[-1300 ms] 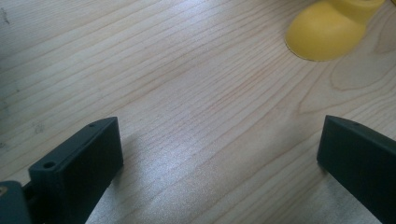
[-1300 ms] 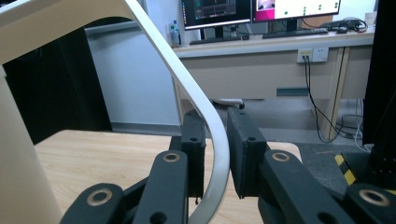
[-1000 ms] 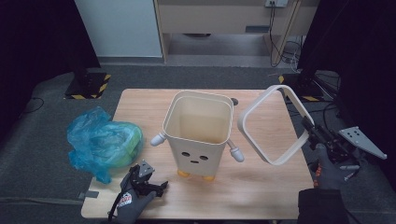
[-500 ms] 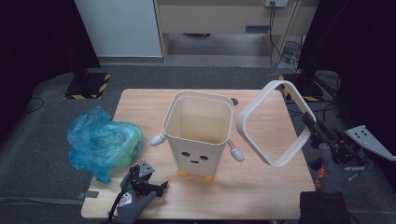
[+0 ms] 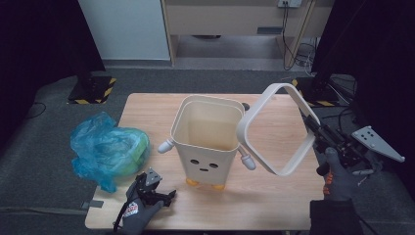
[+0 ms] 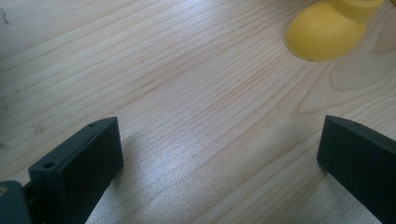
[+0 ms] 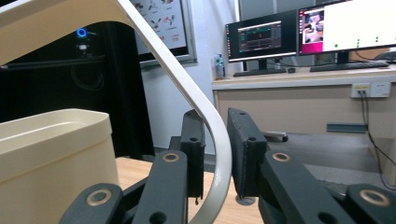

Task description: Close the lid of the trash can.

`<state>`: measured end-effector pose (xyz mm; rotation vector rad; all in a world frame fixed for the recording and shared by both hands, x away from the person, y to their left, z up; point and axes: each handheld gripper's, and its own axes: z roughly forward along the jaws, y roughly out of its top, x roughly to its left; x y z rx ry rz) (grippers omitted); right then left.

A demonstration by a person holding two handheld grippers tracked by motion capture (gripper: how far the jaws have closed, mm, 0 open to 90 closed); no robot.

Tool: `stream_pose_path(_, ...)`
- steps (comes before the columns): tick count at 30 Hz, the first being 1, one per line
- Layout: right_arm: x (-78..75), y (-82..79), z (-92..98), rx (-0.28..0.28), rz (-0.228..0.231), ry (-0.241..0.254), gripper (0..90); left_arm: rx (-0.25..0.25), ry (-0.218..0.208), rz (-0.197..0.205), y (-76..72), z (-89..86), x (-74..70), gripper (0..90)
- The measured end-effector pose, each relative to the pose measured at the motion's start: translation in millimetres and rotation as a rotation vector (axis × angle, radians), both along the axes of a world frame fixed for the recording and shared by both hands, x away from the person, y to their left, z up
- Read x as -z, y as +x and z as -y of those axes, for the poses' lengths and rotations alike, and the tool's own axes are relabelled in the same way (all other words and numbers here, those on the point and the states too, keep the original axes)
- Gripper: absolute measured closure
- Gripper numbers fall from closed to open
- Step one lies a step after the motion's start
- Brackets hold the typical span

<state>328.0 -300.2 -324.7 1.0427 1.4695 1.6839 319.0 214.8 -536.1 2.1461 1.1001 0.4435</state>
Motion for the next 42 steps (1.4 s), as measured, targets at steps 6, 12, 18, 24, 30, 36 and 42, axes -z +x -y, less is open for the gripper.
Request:
stream_pose_path(6,-3.8,7.0,-7.8,-0.027,-0.003,0.01,77.6,0.0,0.0,-0.001,0.0,0.0,0.0,0.0)
stream_pose_path(12,-11.5,12.6,-16.2,-0.051,-0.003,0.013,77.5,0.0,0.0,-0.001,0.0,0.0,0.0,0.0)
stream_pose_path(18,-17.2,18.9,-25.9,-0.072,-0.006,-0.005,77.5,0.002,0.001,-0.001,0.2,0.1,-0.1,0.0)
stream_pose_path(24,-22.3,25.5,-34.3,-0.101,-0.015,-0.003,77.5,0.003,0.002,-0.001,0.4,0.1,-0.1,0.0)
stream_pose_path(30,-24.5,32.3,-43.7,-0.128,-0.022,-0.005,77.4,0.003,0.002,-0.001,0.4,0.1,-0.1,0.0)
stream_pose_path(36,-27.3,40.8,-50.0,-0.149,-0.028,-0.009,77.4,0.004,0.002,-0.001,0.5,0.1,-0.1,0.0)
stream_pose_path(42,-34.6,47.1,-56.0,-0.174,-0.023,-0.013,77.5,0.005,0.002,-0.001,0.6,0.1,-0.1,0.0)
